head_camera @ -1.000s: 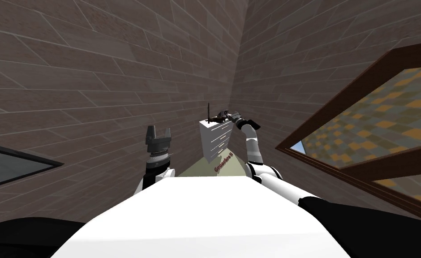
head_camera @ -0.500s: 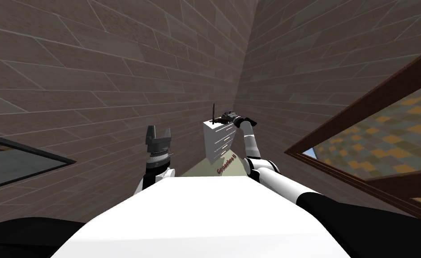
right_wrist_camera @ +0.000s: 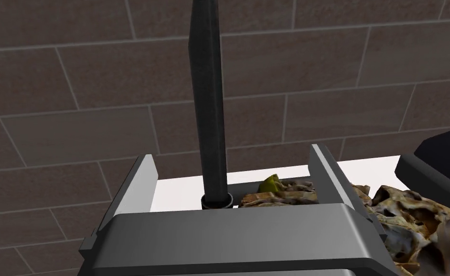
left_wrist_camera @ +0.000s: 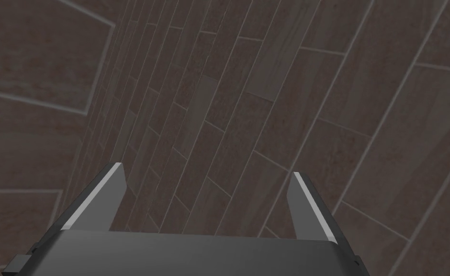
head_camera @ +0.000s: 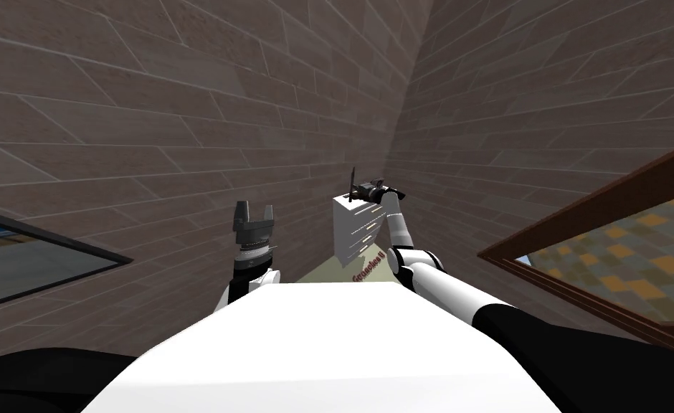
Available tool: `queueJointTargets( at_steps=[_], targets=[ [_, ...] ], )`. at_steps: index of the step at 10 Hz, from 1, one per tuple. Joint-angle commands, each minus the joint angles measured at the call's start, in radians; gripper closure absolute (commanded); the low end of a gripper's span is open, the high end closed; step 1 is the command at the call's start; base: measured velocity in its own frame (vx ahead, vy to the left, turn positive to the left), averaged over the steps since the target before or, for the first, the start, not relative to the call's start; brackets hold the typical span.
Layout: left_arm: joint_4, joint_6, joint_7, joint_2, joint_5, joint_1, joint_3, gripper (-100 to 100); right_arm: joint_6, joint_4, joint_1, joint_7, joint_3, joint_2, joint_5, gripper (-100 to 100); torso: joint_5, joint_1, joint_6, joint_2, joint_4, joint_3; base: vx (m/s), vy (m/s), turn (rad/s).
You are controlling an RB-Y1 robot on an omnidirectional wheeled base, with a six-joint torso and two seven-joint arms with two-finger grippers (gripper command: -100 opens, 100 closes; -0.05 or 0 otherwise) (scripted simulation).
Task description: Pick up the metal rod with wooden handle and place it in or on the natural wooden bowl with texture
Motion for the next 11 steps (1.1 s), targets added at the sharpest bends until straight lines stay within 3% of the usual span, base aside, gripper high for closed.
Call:
queueJointTargets(
  at_steps=[1,2,3,4,5,6,10,11],
  targets=[
    [0.000,0.000,0.000,0.000,0.000,0.000,0.000,0,0.014,0.036,-0.006,-0.008,0.007,0.008,-0.012,-100,0.000,0.000,0.000,0.000,0.000,0.000,0.142,0.068,0.113],
    [0.000,0.000,0.000,0.000,0.000,0.000,0.000,0,0.004,0.032,-0.007,0.002,0.006,0.007,-0.012,-100,0.000,0.000,0.000,-0.002,0.000,-0.001,0.069,0.031,0.024],
    [0.000,0.000,0.000,0.000,0.000,0.000,0.000,0,0.004,0.036,-0.008,0.004,0.007,0.008,-0.014,0,-0.001,-0.003,0.001,0.002,0.000,0.001,0.012,0.007,-0.004],
    [0.000,0.000,0.000,0.000,0.000,0.000,0.000,0,-0.006,0.061,-0.030,-0.006,-0.007,-0.011,-0.003,-100,-0.001,-0.005,0.001,0.006,0.001,0.003,0.021,0.016,0.247],
    [0.000,0.000,0.000,0.000,0.000,0.000,0.000,0,-0.001,0.051,-0.015,0.007,-0.002,-0.003,-0.016,-100,-0.001,-0.004,0.000,0.006,0.001,0.004,0.014,0.003,0.064],
    [0.000,0.000,0.000,0.000,0.000,0.000,0.000,0,-0.003,0.053,-0.016,0.009,-0.003,-0.004,-0.017,100,-0.001,-0.005,0.001,0.007,0.002,0.004,0.003,0.001,-0.012],
    [0.000,0.000,0.000,0.000,0.000,0.000,0.000,0,-0.003,0.053,-0.017,0.008,-0.003,-0.004,-0.017,100,-0.001,-0.005,0.001,0.009,0.002,0.005,0.000,0.000,0.000],
    [0.000,0.000,0.000,0.000,0.000,0.000,0.000,0,-0.003,0.053,-0.017,0.008,-0.003,-0.004,-0.017,0,-0.001,-0.005,0.001,0.009,0.002,0.005,0.000,0.000,0.000]
  ],
)
